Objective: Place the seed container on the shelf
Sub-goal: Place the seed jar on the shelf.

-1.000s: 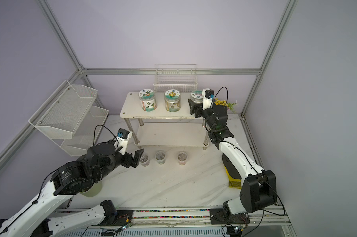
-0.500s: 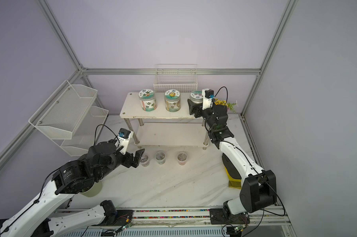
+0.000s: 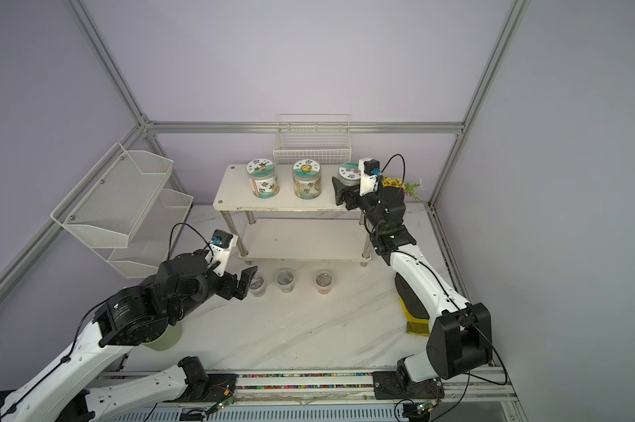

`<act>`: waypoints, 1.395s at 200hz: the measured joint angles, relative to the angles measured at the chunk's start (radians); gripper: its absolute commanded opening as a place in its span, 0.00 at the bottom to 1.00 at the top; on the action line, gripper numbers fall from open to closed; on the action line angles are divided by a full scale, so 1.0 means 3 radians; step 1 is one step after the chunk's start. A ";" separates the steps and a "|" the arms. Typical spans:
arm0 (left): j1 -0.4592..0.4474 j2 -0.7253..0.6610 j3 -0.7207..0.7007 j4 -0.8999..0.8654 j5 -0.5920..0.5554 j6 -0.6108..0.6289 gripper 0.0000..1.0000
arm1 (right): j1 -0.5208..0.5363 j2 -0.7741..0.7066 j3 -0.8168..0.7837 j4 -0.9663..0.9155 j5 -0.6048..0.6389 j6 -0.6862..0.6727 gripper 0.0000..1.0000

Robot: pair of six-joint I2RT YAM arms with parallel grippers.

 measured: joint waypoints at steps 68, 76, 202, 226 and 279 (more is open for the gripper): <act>0.0022 0.0003 0.0000 0.0000 0.0020 0.0001 1.00 | 0.0000 0.0005 0.0074 -0.0127 0.0000 -0.0039 0.84; 0.0023 0.0003 0.0000 0.0000 0.0023 0.0001 0.99 | 0.0000 0.0014 0.0085 -0.0130 -0.0001 -0.0041 0.82; 0.0065 0.0008 0.0000 0.0001 0.0060 0.0005 1.00 | 0.0000 0.0174 0.0248 -0.0150 -0.0009 -0.0056 0.80; 0.0067 0.0008 0.0000 0.0001 0.0070 0.0014 1.00 | 0.0000 0.0174 0.0248 -0.0150 -0.0009 -0.0056 0.84; 0.0086 0.0008 0.0000 0.0001 0.0089 0.0027 0.99 | 0.0000 0.0174 0.0248 -0.0150 -0.0010 -0.0060 0.92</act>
